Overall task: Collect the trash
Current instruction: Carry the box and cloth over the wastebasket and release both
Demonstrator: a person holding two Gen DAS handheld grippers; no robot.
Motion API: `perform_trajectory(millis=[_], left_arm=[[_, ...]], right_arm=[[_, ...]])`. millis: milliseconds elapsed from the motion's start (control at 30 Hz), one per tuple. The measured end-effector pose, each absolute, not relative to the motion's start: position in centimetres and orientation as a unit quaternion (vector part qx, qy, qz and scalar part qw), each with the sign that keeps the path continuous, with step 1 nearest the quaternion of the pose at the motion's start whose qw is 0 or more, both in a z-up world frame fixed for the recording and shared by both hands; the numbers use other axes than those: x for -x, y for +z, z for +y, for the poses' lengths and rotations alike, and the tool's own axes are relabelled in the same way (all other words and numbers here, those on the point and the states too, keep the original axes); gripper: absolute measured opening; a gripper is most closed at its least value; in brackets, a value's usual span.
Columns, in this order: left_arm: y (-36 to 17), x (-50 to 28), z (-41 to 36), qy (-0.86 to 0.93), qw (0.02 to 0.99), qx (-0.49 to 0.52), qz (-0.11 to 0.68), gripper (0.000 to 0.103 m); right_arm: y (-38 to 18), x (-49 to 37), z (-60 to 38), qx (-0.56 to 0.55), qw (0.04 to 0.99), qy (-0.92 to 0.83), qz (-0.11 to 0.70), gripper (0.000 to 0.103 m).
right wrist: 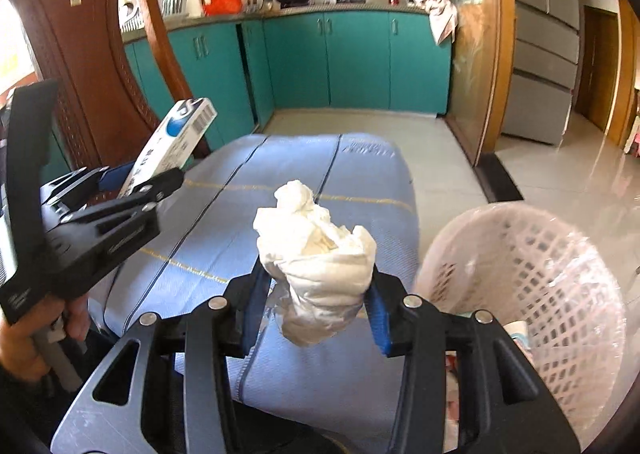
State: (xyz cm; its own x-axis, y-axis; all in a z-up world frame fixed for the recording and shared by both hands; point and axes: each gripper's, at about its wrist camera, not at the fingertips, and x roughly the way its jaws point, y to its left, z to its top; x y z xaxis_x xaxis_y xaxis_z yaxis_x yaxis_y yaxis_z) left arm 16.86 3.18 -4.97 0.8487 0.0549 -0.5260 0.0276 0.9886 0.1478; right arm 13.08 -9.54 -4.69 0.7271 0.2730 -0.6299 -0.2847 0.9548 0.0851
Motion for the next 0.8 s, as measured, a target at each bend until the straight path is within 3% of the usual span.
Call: perform_trajectory(millis=[300, 500, 800], left_arm=[[-3.8, -15.5, -3.9, -0.106, 0.948, -0.059, 0.294, 0.044], [-5.0, -16.3, -10.5, -0.188, 0.925, -0.059, 0.326, 0.044], [-7.7, -17.4, -19.0, -0.256, 0.890, -0.097, 0.364, 0.044]], right_arm=[[-2.3, -10.2, -18.9, -0.032, 0.952, 0.068, 0.296, 0.044], [-3.0, -7.7, -26.7, -0.076, 0.955, -0.002, 0.288, 0.044], [-4.2, -6.0, -31.1, -0.108, 0.951, -0.035, 0.289, 0.044]])
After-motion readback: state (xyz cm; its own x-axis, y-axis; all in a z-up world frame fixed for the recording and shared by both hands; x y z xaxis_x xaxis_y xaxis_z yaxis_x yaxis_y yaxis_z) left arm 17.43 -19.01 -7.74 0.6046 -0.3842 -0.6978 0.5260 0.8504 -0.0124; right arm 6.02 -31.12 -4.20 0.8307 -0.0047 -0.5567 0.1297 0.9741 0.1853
